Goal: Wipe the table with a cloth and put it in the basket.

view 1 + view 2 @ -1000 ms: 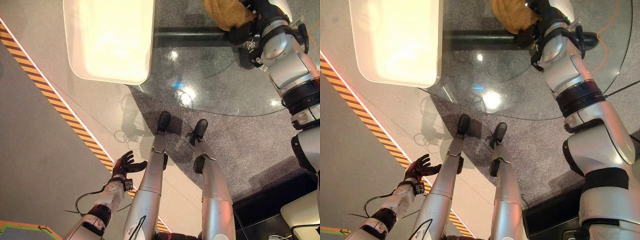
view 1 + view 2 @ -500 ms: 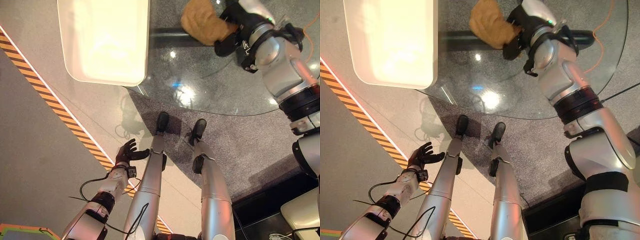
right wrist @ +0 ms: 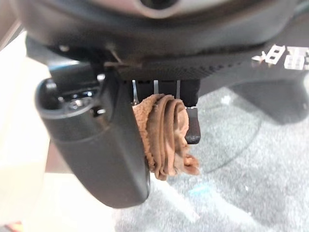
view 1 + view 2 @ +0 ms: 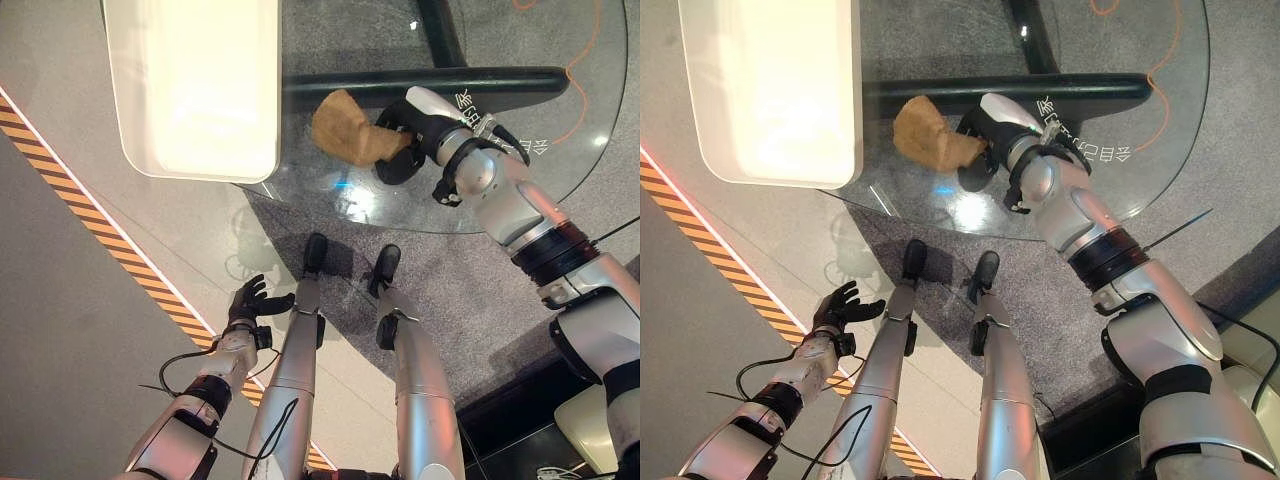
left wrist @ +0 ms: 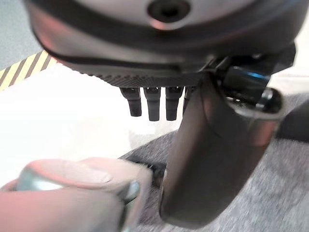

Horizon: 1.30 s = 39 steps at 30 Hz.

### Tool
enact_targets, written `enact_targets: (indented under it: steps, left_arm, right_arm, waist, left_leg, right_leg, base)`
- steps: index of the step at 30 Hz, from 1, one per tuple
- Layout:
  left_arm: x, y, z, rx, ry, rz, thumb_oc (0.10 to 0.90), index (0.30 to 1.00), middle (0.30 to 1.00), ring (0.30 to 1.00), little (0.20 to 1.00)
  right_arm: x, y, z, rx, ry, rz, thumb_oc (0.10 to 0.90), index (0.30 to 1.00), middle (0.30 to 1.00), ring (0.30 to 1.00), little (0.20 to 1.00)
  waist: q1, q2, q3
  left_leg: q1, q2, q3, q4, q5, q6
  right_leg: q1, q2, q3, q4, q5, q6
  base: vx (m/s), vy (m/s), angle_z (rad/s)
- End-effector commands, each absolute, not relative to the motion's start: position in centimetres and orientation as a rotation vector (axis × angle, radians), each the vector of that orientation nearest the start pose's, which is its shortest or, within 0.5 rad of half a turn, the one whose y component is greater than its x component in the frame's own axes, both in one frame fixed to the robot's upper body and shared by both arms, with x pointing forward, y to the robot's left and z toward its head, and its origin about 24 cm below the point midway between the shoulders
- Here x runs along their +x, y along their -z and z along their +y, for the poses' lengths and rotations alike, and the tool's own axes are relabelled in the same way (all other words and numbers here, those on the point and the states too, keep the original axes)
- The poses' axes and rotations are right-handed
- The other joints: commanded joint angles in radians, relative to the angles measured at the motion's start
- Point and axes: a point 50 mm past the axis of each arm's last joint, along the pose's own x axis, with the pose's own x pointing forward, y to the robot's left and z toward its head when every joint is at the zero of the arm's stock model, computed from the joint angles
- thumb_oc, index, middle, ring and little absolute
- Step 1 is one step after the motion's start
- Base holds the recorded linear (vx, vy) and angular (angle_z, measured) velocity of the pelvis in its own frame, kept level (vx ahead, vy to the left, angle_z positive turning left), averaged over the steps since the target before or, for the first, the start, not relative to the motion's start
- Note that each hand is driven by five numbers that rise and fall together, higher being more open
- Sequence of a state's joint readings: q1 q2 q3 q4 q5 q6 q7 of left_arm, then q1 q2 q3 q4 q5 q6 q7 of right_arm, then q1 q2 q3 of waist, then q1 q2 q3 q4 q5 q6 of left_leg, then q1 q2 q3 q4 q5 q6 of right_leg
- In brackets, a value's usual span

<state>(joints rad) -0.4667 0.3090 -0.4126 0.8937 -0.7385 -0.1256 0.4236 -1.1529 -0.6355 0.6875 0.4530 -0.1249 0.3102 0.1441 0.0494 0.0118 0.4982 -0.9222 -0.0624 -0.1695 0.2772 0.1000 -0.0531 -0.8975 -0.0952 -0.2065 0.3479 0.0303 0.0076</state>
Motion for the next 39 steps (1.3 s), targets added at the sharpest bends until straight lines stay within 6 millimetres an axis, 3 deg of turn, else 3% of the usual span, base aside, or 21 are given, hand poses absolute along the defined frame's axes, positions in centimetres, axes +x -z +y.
enact_targets:
  steps: [1,4,7,9,14,18,22,27,31,39]
  left_arm:
    - [26.4,5.1,23.2,-0.151,-0.606,0.367,0.800,0.900,0.900,0.900,0.900]
    - [24.8,4.8,25.0,-0.206,-0.646,0.275,0.800,0.900,0.900,0.900,0.900]
    - [24.5,4.0,25.7,-0.249,-0.668,0.196,0.800,0.900,0.900,0.900,0.900]
    - [24.8,2.4,26.4,-0.279,-0.692,0.091,0.800,0.900,0.900,0.900,0.900]
    - [25.6,-1.8,26.0,-0.293,-0.670,-0.146,0.800,0.900,0.900,0.900,0.900]
    - [25.7,-5.2,25.7,-0.304,-0.646,-0.307,0.800,0.900,0.900,0.900,0.900]
    - [25.6,-8.9,24.4,-0.280,-0.543,-0.464,0.800,0.900,0.900,0.900,0.900]
    - [25.9,-11.8,22.6,-0.232,-0.421,-0.575,0.800,0.900,0.900,0.900,0.900]
    - [26.2,-14.5,20.7,-0.181,-0.249,-0.673,0.800,0.900,0.900,0.900,0.900]
    - [26.7,-15.4,18.9,-0.214,-0.027,-0.663,0.800,0.900,0.900,0.900,0.900]
  right_arm:
    - [38.4,-15.7,-14.6,-1.125,-0.342,0.031,0.100,0.300,0.300,0.300,0.200]
    - [38.2,-15.7,-16.3,-1.043,-0.250,0.015,0.100,0.300,0.300,0.300,0.200]
    - [38.3,-16.5,-17.1,-0.958,-0.182,-0.014,0.100,0.300,0.300,0.300,0.200]
    - [38.1,-17.4,-17.6,-0.838,-0.135,-0.056,0.100,0.300,0.300,0.300,0.200]
    - [36.8,-18.2,-17.4,-0.585,-0.135,-0.159,0.100,0.300,0.300,0.300,0.200]
    - [35.0,-18.4,-16.8,-0.364,-0.168,-0.252,0.100,0.300,0.300,0.300,0.200]
    - [32.8,-18.7,-15.6,-0.147,-0.264,-0.362,0.100,0.300,0.300,0.300,0.200]
    - [31.3,-19.2,-14.3,-0.054,-0.379,-0.435,0.100,0.300,0.300,0.300,0.200]
    - [29.3,-21.0,-12.6,0.039,-0.587,-0.567,0.100,0.300,0.300,0.300,0.200]
    - [26.9,-23.7,-11.0,0.152,-0.791,-0.748,0.100,0.300,0.300,0.300,0.200]
  waist:
    - [0.039,0.005,0.022]
    - [0.051,0.032,0.022]
    - [0.058,0.048,0.022]
    - [0.060,0.057,0.022]
    - [0.059,0.054,0.022]
    - [0.047,0.035,0.022]
    - [0.029,0.018,0.022]
    - [0.013,0.010,0.022]
    - [0.001,0.006,0.022]
    - [-0.014,0.016,0.022]
  left_leg:
    - [0.010,-0.012,0.101,0.010,0.004,0.072]
    - [0.016,-0.014,0.103,0.014,0.001,0.069]
    - [0.022,-0.012,0.106,0.022,-0.006,0.069]
    - [0.033,-0.009,0.109,0.026,-0.012,0.069]
    - [0.064,-0.008,0.112,0.029,-0.021,0.076]
    - [0.095,-0.003,0.121,0.025,-0.028,0.083]
    - [0.114,0.004,0.130,0.031,-0.038,0.091]
    - [0.123,0.007,0.142,0.035,-0.041,0.097]
    - [0.127,0.011,0.154,0.045,-0.045,0.100]
    - [0.126,0.010,0.165,0.056,-0.045,0.103]
  right_leg:
    - [0.005,-0.013,0.064,-0.099,0.099,0.040]
    - [0.009,-0.022,0.059,-0.091,0.088,0.039]
    - [0.012,-0.025,0.060,-0.079,0.075,0.033]
    - [0.019,-0.024,0.065,-0.066,0.063,0.030]
    - [0.043,-0.015,0.072,-0.049,0.050,0.025]
    - [0.075,-0.005,0.078,-0.049,0.049,0.023]
    - [0.095,0.006,0.091,-0.046,0.051,0.023]
    - [0.102,0.014,0.104,-0.043,0.056,0.024]
    - [0.111,0.016,0.114,-0.044,0.058,0.026]
    - [0.113,0.016,0.130,-0.051,0.067,0.030]
  base:
    - [0.00,-0.025,0.06]
    - [0.00,0.024,0.06]
    - [0.01,0.036,0.03]
    - [0.01,0.057,0.03]
    - [0.00,0.012,0.02]
    - [0.01,-0.023,-0.03]
    - [0.02,-0.046,-0.03]
    - [0.01,-0.012,-0.05]
    - [0.01,-0.031,-0.11]
    - [0.00,-0.005,-0.03]
